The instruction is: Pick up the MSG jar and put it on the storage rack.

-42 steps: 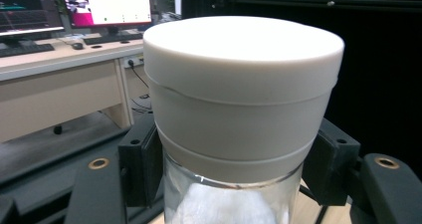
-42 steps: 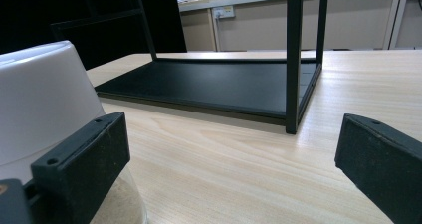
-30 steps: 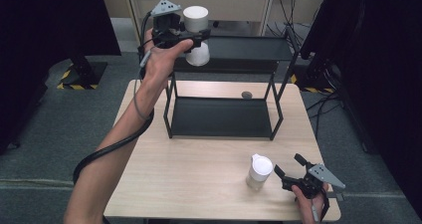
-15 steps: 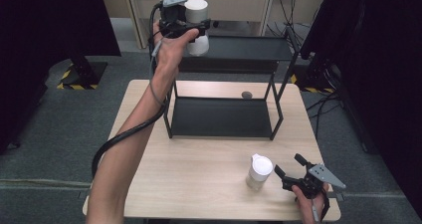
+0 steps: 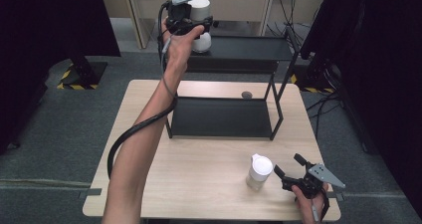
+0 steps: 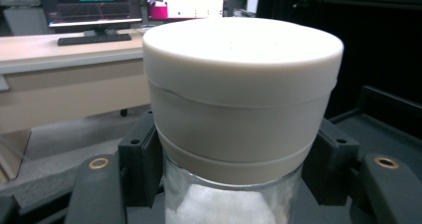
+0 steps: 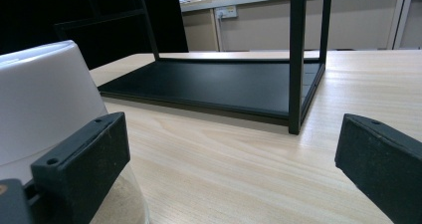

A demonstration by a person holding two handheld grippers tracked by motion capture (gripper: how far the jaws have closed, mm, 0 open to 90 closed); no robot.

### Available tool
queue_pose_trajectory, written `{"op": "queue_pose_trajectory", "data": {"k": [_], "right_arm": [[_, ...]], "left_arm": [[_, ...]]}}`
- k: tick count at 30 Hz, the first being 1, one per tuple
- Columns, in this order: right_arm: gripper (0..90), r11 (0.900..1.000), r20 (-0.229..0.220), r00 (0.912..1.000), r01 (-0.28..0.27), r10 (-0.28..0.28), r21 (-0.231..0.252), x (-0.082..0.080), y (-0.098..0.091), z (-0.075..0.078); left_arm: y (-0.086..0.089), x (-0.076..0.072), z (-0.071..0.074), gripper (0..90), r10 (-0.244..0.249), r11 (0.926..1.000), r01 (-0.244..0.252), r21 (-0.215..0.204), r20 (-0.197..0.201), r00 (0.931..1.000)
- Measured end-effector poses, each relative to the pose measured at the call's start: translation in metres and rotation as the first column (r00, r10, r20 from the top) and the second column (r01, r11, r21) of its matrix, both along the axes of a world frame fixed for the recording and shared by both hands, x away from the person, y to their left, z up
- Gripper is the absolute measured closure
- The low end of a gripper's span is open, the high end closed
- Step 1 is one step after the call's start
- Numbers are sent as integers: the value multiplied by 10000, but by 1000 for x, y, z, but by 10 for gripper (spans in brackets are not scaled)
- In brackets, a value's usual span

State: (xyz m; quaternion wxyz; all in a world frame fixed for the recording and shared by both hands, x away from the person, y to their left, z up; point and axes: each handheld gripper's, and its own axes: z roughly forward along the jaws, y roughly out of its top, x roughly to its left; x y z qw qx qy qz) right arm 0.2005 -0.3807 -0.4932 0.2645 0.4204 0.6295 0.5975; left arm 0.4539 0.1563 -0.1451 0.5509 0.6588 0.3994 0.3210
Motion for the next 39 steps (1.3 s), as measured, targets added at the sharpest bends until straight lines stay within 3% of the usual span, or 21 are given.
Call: {"op": "queue_pose_trajectory", "data": {"k": [18, 24, 29, 39], "right_arm": [[10, 10000, -9, 10000, -92, 92, -14, 1, 1, 0], [11, 9999, -11, 9999, -107, 107, -7, 1, 1, 0], [10, 9999, -18, 9999, -120, 120, -25, 1, 2, 0], [10, 9999, -33, 9999, -145, 145, -24, 1, 2, 0]], "left_arm": [[-3, 1, -6, 342, 175, 9996, -180, 224, 219, 9996], [-6, -2, -5, 182, 400, 9990, -405, 214, 247, 9989], [-4, -4, -7, 54, 539, 9984, -537, -177, 93, 9985], [2, -8, -6, 17, 475, 9982, -472, -366, 65, 9988]]}}
